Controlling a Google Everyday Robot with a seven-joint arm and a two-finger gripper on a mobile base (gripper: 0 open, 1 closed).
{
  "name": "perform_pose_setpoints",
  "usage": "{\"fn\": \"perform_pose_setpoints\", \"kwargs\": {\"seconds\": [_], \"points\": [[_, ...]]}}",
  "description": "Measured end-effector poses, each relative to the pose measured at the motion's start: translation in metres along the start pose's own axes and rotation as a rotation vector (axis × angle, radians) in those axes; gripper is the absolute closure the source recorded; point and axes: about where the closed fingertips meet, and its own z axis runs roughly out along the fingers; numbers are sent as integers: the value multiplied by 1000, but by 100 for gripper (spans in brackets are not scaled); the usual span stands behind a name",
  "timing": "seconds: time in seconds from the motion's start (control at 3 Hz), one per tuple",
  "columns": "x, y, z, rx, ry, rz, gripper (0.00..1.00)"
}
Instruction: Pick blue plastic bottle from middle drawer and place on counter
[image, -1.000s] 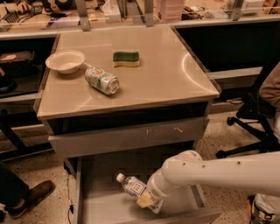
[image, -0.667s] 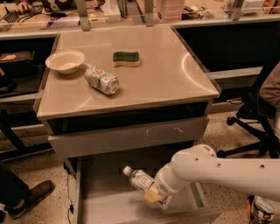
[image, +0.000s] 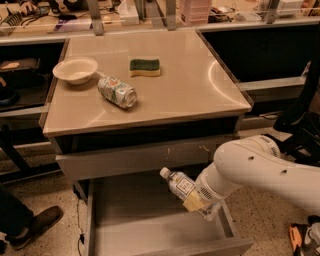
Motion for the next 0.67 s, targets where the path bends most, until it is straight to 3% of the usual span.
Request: {"fn": "perform_pose_setpoints", "kwargs": {"seconds": [0.33, 0.67], "points": [[0, 0, 0, 1, 1, 2, 100], [-8, -16, -45, 60, -38, 20, 100]]}}
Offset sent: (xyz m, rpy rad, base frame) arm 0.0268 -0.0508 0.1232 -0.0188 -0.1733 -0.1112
